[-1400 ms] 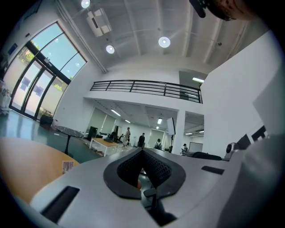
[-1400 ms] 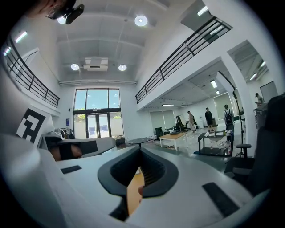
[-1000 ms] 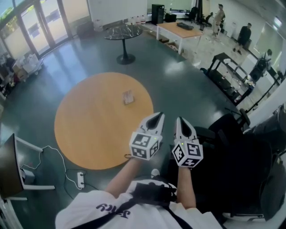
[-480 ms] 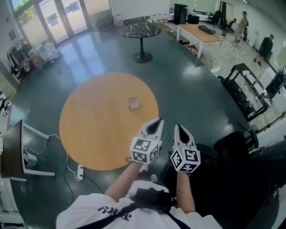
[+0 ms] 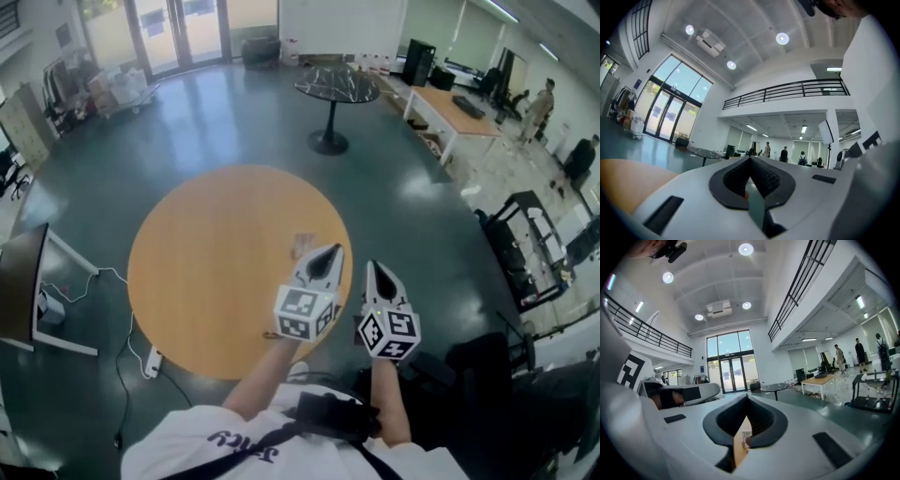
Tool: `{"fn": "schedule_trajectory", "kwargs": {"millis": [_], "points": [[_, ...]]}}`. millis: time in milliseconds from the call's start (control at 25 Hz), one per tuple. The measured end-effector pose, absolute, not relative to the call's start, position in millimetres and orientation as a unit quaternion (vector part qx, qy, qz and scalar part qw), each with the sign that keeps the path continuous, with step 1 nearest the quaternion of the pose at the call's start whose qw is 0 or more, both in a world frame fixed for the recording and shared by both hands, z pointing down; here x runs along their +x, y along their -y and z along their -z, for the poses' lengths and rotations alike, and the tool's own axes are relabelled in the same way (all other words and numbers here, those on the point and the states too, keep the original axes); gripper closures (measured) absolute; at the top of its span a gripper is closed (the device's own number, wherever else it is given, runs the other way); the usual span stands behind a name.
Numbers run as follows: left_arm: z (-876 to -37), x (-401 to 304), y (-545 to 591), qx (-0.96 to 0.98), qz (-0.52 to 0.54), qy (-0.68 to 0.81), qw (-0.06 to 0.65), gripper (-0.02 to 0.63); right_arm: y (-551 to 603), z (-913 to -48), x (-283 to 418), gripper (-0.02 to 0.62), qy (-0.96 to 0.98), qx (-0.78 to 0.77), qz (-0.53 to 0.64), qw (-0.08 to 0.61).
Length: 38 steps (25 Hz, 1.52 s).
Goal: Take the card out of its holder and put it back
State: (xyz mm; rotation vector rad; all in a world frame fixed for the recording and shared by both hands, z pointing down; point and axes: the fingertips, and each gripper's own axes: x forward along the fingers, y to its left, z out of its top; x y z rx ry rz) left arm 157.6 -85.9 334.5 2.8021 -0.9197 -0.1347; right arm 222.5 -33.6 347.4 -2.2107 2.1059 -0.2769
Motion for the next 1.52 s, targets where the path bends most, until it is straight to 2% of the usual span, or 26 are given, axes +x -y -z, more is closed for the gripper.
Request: {"fn": "schedule_trajectory", "kwargs": {"millis": [160, 360, 800, 1000, 1280, 1520], "points": [[-345.9, 139.8, 111.1, 0.93, 0.07, 0.331, 0.14, 0.601, 58.0, -364.6, 209.2, 0.575, -0.705, -0.701, 0.101, 0.017], [-372.0, 118.7, 133.7, 0.914, 0.055, 0.37, 0.159, 0.601, 89.4, -389.8, 201.7, 0.575, -0.721, -0.68, 0.135, 0.003], [-430.5, 65.8, 177.7, 0.859, -0.019, 0.486, 0.159, 0.601, 167.6, -434.1, 156.2, 0.575, -0.787, -0.591, 0.173, -0.025], [-449.9, 53.9, 196.9, 0.856, -0.037, 0.494, 0.146, 0.601, 185.7, -449.6, 153.6, 0.575, -0.792, -0.582, 0.179, -0.036], [-493.8, 64.1, 205.6, 0.868, -0.04, 0.45, 0.205, 0.601, 189.4, -486.4, 162.8, 0.575, -0.776, -0.592, 0.21, -0.055], [-527.9, 77.6, 207.3, 0.882, -0.084, 0.418, 0.201, 0.601, 185.1, -521.9, 178.0, 0.575, -0.757, -0.603, 0.241, -0.071]]}}
